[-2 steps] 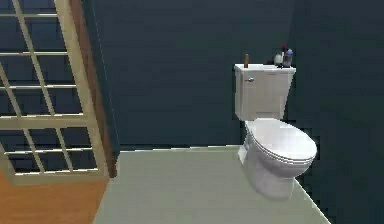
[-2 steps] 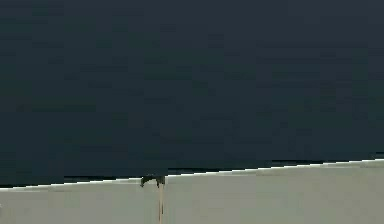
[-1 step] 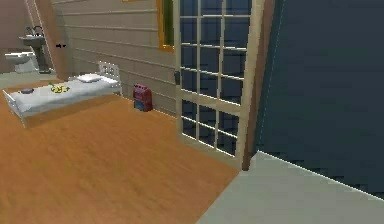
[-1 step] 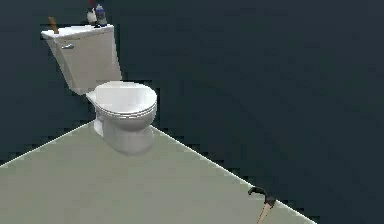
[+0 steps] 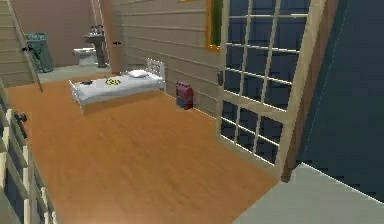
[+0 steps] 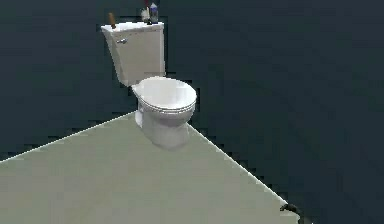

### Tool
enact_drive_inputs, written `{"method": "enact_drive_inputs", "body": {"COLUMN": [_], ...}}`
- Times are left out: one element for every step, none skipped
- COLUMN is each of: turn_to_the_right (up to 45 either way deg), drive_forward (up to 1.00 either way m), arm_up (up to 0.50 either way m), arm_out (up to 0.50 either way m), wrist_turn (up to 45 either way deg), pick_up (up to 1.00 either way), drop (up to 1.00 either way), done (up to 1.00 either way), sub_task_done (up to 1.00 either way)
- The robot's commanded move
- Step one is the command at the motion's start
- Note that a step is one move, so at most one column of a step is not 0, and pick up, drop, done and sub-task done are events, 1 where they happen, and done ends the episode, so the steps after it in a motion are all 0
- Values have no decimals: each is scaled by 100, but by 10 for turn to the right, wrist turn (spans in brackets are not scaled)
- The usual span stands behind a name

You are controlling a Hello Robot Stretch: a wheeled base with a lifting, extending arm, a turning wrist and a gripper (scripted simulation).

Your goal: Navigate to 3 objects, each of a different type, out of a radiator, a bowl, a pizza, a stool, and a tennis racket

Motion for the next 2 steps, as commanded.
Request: {"method": "enact_drive_inputs", "body": {"turn_to_the_right": [0, -360], "drive_forward": [65, 0], "arm_up": [0, 0], "arm_out": [0, 0], "wrist_turn": [0, 0], "pick_up": [0, 0], "drop": [0, 0], "done": [0, 0], "sub_task_done": [0, 0]}}
